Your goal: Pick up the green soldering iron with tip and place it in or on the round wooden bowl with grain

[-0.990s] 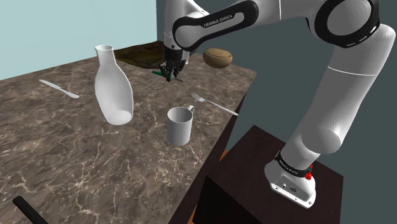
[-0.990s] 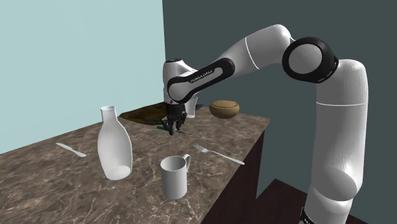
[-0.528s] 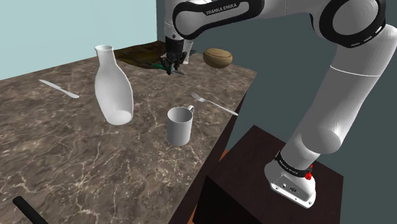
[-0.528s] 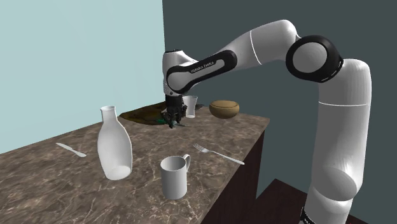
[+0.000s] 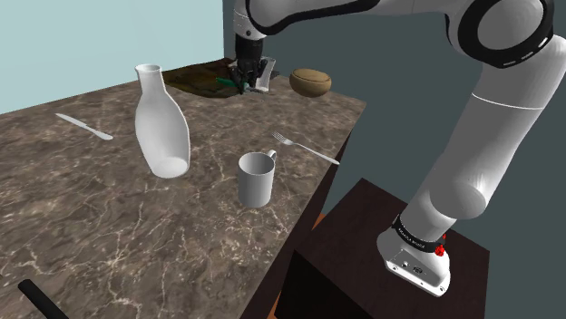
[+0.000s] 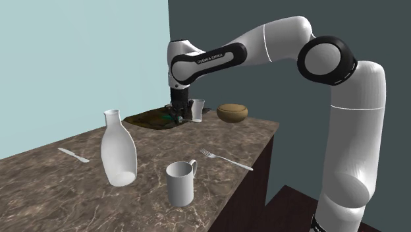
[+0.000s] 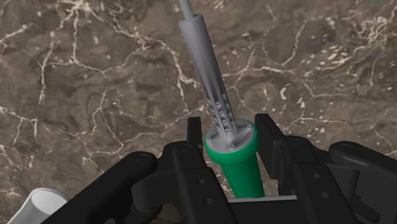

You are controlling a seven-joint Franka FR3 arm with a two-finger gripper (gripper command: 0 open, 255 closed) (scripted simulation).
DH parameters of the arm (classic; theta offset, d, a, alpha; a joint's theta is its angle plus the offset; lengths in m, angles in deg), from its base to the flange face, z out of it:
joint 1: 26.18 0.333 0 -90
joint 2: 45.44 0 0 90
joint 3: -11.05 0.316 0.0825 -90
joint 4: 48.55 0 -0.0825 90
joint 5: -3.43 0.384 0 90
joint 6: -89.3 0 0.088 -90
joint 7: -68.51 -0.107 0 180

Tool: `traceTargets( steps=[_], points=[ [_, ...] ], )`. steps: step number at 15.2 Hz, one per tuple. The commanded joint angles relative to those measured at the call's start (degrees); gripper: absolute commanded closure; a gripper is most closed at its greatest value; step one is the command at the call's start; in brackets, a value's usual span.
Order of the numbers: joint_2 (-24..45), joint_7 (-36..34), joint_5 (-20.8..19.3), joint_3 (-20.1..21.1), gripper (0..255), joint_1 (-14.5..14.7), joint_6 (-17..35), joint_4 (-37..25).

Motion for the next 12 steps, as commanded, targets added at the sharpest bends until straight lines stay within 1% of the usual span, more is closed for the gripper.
traceTargets(
  steps=[1,8,12],
  points=[
    [-0.11,0.17,0.11,0.05,255,0.06,-1.62,-1.50],
    [0.02,0.79,0.31,0.16,255,0.21,-6.72,-6.75],
    [-1.51,6.20,1.60,-2.04,255,-2.94,-5.45,-4.70]
  ],
)
